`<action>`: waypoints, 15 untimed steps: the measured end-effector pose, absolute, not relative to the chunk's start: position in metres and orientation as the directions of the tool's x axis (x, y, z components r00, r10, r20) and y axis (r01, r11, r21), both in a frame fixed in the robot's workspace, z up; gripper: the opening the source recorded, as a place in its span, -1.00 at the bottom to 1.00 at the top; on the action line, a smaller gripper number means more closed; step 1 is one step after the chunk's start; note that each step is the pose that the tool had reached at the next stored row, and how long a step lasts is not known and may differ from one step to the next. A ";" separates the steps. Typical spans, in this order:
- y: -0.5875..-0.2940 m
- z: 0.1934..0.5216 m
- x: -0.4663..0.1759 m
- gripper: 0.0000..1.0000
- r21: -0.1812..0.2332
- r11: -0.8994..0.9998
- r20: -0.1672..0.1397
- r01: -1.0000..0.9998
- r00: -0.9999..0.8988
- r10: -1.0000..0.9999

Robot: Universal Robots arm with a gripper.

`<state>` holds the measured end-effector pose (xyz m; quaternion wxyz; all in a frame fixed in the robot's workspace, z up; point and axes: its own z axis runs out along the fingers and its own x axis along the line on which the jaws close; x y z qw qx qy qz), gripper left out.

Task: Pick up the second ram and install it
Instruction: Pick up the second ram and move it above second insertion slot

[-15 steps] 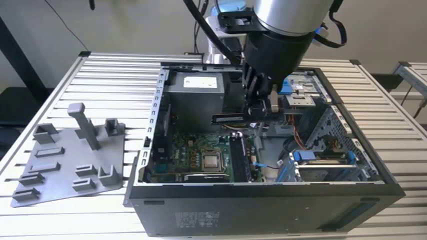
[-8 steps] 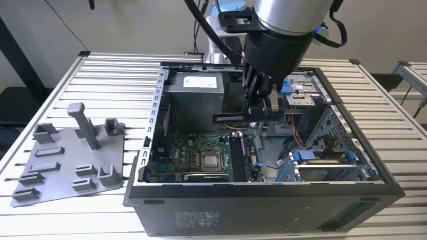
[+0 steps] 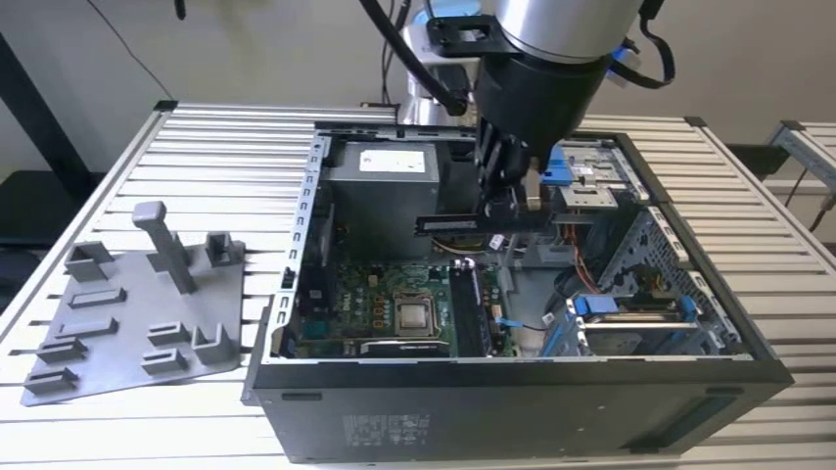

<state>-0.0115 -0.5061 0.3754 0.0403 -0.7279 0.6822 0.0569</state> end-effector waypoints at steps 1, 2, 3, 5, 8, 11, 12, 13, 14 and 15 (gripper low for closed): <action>-0.504 0.375 -0.011 -0.73 0.019 -0.065 -0.138 -0.998 0.061 -0.989; -0.503 0.375 -0.011 -0.73 0.019 -0.063 -0.138 -0.998 0.060 -0.989; -0.502 0.375 -0.011 -0.73 0.019 -0.063 -0.138 -0.998 0.060 -0.989; -0.502 0.375 -0.011 -0.73 0.019 -0.063 -0.138 -0.998 0.060 -0.989; -0.502 0.375 -0.011 -0.73 0.019 -0.063 -0.138 -0.998 0.060 -0.989; -0.496 0.375 -0.011 -0.73 0.019 -0.062 -0.138 -0.998 0.059 -0.989; -0.494 0.375 -0.011 -0.73 0.019 -0.062 -0.138 -0.998 0.059 -0.989; -0.491 0.375 -0.011 -0.73 0.019 -0.062 -0.138 -0.998 0.059 -0.989; -0.489 0.375 -0.011 -0.73 0.019 -0.061 -0.138 -0.998 0.058 -0.989; -0.487 0.375 -0.011 -0.73 0.019 -0.060 -0.138 -0.998 0.057 -0.989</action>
